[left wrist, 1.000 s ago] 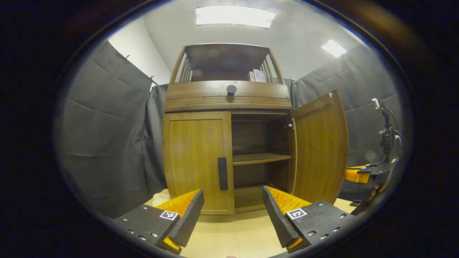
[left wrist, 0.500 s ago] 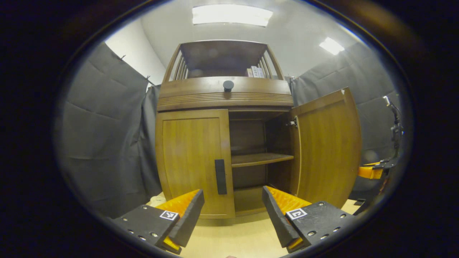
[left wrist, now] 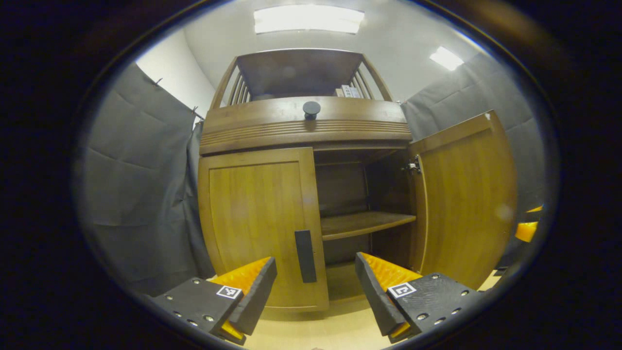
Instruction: Open the right door of the double-door shoe cabinet with the right hand, and open the left door with the left hand.
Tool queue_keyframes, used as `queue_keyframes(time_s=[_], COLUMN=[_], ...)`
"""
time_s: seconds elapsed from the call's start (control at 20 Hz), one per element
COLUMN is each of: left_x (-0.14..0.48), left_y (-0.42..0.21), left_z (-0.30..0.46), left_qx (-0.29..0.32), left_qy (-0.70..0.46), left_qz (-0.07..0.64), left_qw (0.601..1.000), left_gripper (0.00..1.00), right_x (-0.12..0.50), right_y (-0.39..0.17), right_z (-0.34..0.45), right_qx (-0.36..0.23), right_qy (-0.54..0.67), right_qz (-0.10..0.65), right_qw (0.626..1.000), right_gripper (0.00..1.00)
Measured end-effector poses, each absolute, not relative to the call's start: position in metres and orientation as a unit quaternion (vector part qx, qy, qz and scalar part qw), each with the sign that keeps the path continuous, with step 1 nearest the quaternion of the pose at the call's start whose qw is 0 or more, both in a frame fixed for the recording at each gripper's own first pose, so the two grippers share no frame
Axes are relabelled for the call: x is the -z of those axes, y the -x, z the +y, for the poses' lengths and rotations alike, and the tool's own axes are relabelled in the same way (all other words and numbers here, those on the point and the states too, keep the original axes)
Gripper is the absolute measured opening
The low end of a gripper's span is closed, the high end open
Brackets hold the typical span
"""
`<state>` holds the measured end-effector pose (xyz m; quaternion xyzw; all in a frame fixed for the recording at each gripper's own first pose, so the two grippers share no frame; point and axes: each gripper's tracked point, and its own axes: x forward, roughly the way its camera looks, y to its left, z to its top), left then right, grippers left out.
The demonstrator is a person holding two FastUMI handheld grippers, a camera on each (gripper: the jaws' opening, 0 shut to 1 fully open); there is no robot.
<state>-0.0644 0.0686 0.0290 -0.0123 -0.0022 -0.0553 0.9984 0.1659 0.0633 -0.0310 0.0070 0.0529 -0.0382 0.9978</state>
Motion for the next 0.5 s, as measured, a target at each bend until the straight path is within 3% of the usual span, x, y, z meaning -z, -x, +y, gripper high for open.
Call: queue_keyframes(time_s=[0.5], left_x=[-0.013], left_y=[0.046], left_z=[0.074], left_qx=[0.052], left_qy=[0.037], left_qz=[0.015], left_qw=[0.998], left_gripper=[0.93], right_x=[0.048], right_y=[-0.162], right_z=[0.084], right_qx=[0.011], right_qy=[0.002], right_qz=[0.076], right_qw=[0.997], right_gripper=[0.94])
